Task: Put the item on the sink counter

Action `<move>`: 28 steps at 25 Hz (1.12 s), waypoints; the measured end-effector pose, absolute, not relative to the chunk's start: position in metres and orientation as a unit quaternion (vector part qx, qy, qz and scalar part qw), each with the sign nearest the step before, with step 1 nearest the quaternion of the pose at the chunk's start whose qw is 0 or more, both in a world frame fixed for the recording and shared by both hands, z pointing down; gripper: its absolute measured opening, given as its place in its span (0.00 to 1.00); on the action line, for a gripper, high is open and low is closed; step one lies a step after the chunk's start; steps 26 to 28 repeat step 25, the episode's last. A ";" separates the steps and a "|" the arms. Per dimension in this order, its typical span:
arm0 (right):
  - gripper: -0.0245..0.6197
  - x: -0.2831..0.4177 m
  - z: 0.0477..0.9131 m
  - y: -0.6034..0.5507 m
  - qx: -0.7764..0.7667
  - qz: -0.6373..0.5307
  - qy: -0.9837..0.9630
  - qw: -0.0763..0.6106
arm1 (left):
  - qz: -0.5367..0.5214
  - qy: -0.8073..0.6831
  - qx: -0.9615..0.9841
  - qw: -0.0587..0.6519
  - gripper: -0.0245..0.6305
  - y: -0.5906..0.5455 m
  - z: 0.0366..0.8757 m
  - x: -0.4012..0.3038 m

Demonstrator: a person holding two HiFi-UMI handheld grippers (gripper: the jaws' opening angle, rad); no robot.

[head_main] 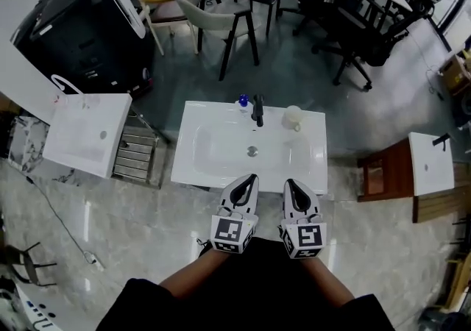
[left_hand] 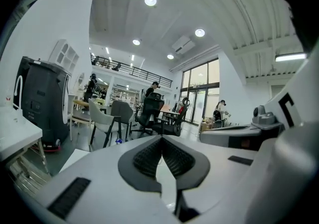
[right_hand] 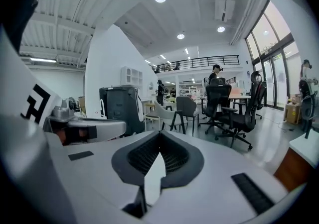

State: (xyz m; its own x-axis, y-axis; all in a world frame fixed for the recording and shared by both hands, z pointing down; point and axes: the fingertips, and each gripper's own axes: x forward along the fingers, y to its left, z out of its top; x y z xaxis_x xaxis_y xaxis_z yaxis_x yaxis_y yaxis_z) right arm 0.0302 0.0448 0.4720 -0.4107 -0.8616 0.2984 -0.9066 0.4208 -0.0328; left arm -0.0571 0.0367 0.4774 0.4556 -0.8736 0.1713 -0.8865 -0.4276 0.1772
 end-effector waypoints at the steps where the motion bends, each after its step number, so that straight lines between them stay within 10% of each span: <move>1: 0.09 0.037 0.471 0.046 0.534 0.090 -0.832 0.119 | 0.029 -0.517 0.847 0.120 0.06 0.040 0.478 -0.047; 28: 0.09 0.071 0.465 0.065 0.534 0.086 -0.833 0.112 | 0.040 -0.492 0.866 0.081 0.06 0.066 0.463 0.005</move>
